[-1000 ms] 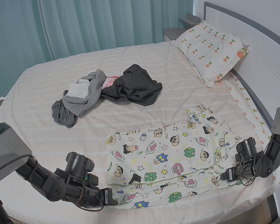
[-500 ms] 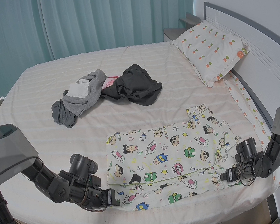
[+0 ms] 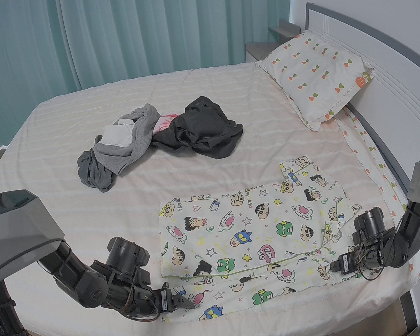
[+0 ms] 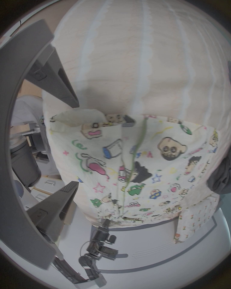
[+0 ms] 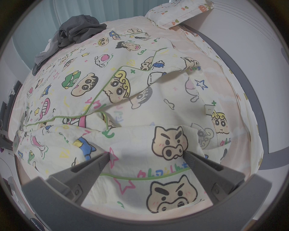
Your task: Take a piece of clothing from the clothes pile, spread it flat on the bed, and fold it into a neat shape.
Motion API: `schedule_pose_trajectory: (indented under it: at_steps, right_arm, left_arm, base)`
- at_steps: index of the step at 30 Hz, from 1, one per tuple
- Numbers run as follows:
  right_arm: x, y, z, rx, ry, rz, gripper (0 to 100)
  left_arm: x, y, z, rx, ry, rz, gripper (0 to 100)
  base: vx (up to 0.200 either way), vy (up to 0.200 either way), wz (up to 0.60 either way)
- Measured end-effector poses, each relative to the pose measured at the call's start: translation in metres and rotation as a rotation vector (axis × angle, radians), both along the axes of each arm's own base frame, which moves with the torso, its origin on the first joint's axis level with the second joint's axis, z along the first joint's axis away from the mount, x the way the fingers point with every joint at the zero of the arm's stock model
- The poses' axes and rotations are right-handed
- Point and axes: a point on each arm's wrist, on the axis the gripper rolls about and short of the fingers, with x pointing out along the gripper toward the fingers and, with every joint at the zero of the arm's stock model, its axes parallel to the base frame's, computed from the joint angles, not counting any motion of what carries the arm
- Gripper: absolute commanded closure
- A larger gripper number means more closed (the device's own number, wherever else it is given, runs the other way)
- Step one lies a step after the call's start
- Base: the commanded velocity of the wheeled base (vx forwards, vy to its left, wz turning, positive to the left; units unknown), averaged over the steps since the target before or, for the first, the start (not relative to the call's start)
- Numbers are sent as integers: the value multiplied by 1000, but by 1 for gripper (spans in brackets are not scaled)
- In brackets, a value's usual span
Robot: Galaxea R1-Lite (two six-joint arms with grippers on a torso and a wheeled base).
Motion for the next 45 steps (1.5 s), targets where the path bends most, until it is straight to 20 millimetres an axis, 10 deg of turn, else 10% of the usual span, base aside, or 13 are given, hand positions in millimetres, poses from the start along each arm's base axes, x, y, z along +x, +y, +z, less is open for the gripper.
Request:
schedule_pose_trajectory:
  at_steps: [11, 30, 31, 45]
  right_arm:
    - [0, 1, 0, 0, -2, 3, 0]
    - [0, 1, 1, 0, -5, 4, 0]
    - [0, 1, 1, 0, -5, 4, 0]
    - [0, 1, 1, -2, -4, 4, 0]
  left_arm:
    - [24, -3, 20, -43, -112, 28, 0]
    - [38, -9, -6, -4, -141, 61, 0]
    - [38, -9, -8, -1, -139, 64, 100]
    - [33, -6, -9, 10, -128, 69, 100]
  base:
    - [0, 0, 0]
    - [0, 0, 0]
    - [0, 0, 0]
    - [0, 0, 0]
